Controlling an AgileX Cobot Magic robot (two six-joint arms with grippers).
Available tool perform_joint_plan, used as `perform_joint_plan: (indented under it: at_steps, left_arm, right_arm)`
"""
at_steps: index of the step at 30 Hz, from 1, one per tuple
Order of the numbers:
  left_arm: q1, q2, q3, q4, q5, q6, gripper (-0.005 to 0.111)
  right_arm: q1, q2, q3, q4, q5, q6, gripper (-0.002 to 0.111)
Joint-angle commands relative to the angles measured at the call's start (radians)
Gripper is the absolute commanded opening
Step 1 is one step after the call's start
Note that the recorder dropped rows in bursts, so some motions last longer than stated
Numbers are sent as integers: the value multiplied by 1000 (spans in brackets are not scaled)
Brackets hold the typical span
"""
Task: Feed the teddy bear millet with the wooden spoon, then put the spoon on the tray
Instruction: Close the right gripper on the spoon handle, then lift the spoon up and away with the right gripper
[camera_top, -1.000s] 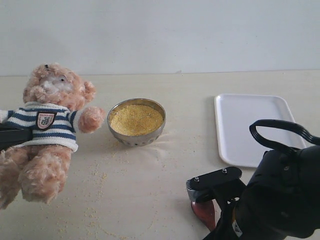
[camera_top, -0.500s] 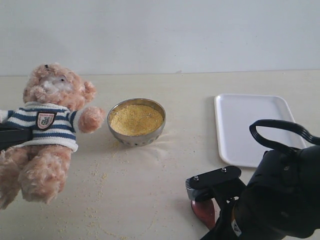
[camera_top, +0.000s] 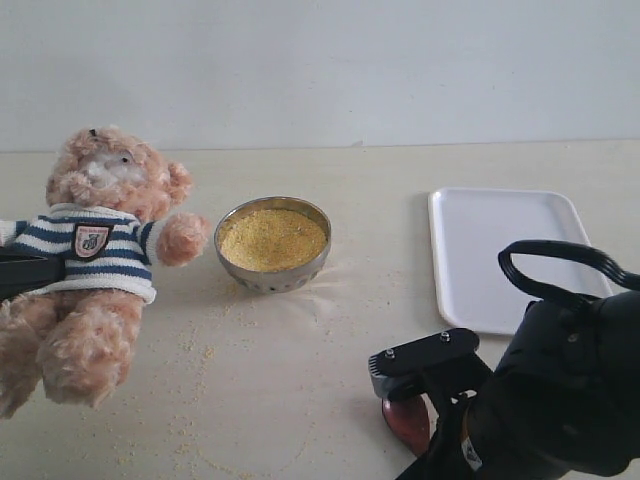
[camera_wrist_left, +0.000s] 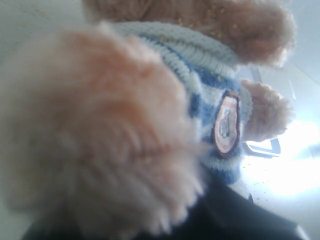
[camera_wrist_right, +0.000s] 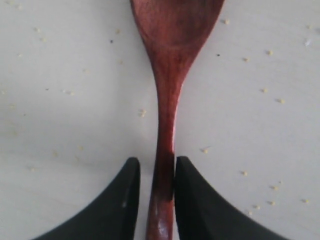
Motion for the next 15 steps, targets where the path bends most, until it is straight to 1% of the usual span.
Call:
perform_joint_plan:
  at_steps: [1, 8, 9, 10, 11, 13, 15]
  left_arm:
    - [2, -2, -1, -23, 16, 6, 5]
    - [2, -2, -1, -23, 16, 6, 5]
    - [2, -2, -1, -23, 16, 6, 5]
    - [2, -2, -1, -23, 16, 6, 5]
    - [2, -2, -1, -23, 16, 6, 5]
    - [2, -2, -1, -23, 16, 6, 5]
    - [2, -2, -1, -23, 16, 6, 5]
  right_arm:
    - [3, 0, 2, -18, -11, -7, 25]
    - [3, 67, 2, -7, 1, -7, 25]
    - [3, 67, 2, -7, -2, -7, 21]
    - [3, 67, 2, -7, -9, -7, 5]
    - [3, 67, 2, -7, -14, -7, 0]
    - [3, 64, -2, -11, -2, -50, 0]
    - [3, 13, -46, -46, 96, -95, 0]
